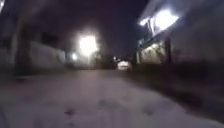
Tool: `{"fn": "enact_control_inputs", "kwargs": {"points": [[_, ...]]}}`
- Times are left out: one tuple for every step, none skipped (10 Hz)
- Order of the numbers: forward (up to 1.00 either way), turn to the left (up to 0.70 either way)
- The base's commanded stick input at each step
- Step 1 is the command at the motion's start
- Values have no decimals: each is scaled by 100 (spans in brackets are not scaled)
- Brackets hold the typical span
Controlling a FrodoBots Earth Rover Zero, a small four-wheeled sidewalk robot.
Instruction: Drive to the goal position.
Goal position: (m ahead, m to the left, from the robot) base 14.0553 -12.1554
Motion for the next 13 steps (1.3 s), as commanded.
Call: {"fn": "enact_control_inputs", "kwargs": {"points": [[70, 0], [70, 0], [70, 0], [70, 0], [70, 0], [70, 0], [70, 0], [70, -1], [70, -24], [70, -35], [70, -35], [70, -35], [70, 0]]}}
